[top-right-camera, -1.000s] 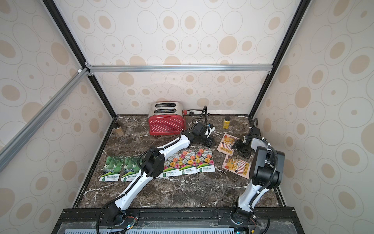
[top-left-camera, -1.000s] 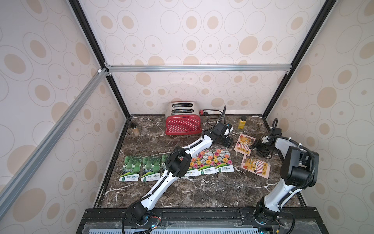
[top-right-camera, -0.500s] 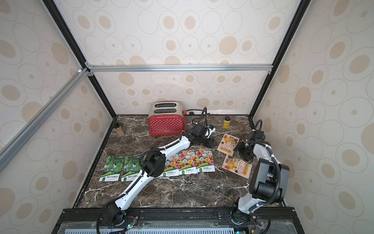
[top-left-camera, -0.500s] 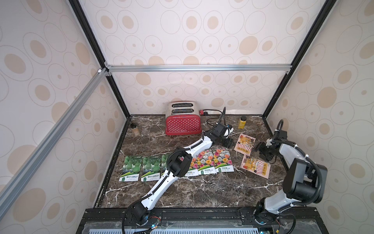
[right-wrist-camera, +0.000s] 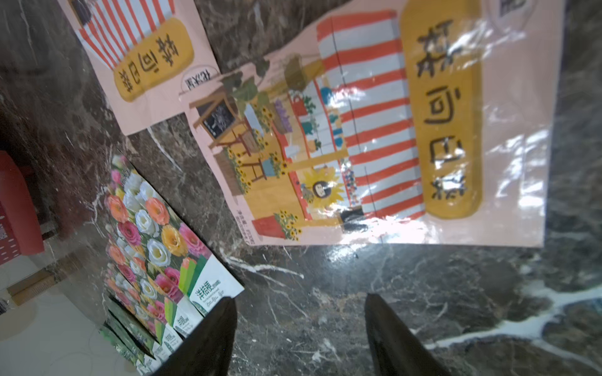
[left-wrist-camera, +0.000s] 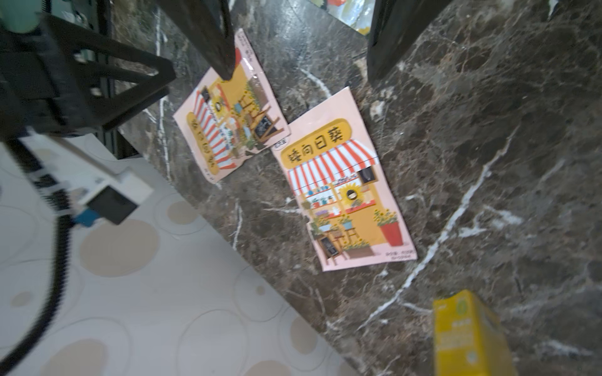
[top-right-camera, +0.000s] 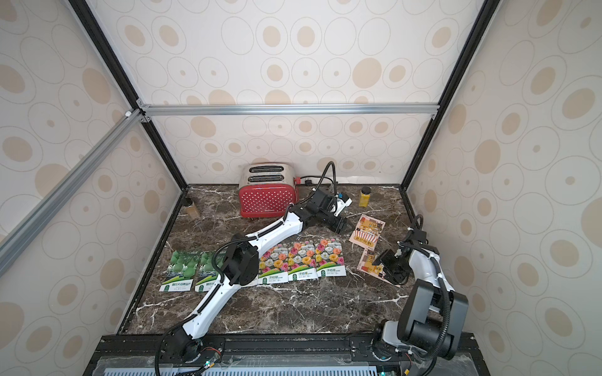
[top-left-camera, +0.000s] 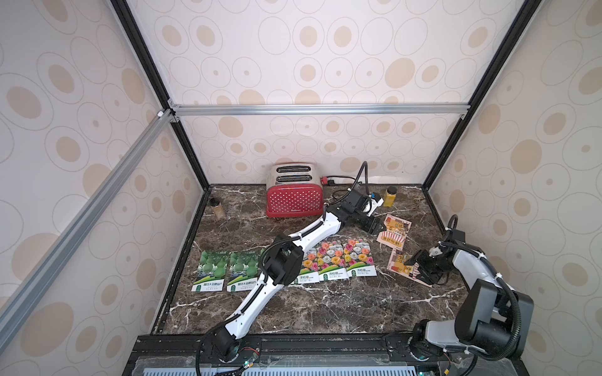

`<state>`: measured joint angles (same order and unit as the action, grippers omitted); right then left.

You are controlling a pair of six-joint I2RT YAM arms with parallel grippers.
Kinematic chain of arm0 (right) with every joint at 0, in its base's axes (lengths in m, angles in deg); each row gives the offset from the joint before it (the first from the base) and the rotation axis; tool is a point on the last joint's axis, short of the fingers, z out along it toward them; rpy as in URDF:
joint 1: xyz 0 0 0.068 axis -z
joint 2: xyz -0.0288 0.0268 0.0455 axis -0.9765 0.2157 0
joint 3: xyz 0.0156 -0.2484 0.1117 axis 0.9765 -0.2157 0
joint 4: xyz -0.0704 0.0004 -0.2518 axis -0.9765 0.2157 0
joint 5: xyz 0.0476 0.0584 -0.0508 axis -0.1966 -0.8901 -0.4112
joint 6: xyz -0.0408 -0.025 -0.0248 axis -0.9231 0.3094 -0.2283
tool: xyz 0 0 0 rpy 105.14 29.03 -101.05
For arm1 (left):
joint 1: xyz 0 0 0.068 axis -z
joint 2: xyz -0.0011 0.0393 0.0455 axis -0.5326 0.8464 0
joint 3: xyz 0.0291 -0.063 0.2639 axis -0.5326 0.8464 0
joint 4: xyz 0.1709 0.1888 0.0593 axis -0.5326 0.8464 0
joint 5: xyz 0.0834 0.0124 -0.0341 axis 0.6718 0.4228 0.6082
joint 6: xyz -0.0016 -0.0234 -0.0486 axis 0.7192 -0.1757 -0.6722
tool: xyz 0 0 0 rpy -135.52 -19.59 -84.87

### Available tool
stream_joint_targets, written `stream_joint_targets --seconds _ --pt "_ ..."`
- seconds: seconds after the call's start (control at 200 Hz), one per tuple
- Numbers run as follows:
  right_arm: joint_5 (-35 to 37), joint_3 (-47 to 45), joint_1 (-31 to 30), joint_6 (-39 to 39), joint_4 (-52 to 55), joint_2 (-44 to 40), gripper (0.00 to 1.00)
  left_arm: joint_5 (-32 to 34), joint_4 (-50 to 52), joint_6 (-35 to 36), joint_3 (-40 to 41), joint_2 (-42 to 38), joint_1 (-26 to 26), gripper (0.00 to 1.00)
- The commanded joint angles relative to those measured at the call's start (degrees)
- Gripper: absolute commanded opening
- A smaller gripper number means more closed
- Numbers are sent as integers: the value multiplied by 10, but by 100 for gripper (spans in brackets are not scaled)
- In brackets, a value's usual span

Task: Arrange the seed packets in a row
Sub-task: Pick up the seed packet from the center of the board.

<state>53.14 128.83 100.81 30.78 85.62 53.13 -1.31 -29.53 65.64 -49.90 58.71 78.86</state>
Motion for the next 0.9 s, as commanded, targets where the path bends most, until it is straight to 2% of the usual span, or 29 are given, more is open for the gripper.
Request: stream_joint_targets --seconds 0.0,0.23,0.476,0.701,0.891 --pt "-7 -2 3 4 32 -9 67 -30 26 36 -9 -4 21 66" --pt "22 -10 6 -1 24 38 67 -25 34 25 -55 34 47 67" --pt "31 -24 46 -9 -13 75 66 -18 40 25 -62 47 53 69" --pt "33 -6 47 1 -50 134 65 -23 41 32 -70 70 53 70" --pt "43 56 48 7 -61 191 65 -34 32 37 -75 85 54 72"
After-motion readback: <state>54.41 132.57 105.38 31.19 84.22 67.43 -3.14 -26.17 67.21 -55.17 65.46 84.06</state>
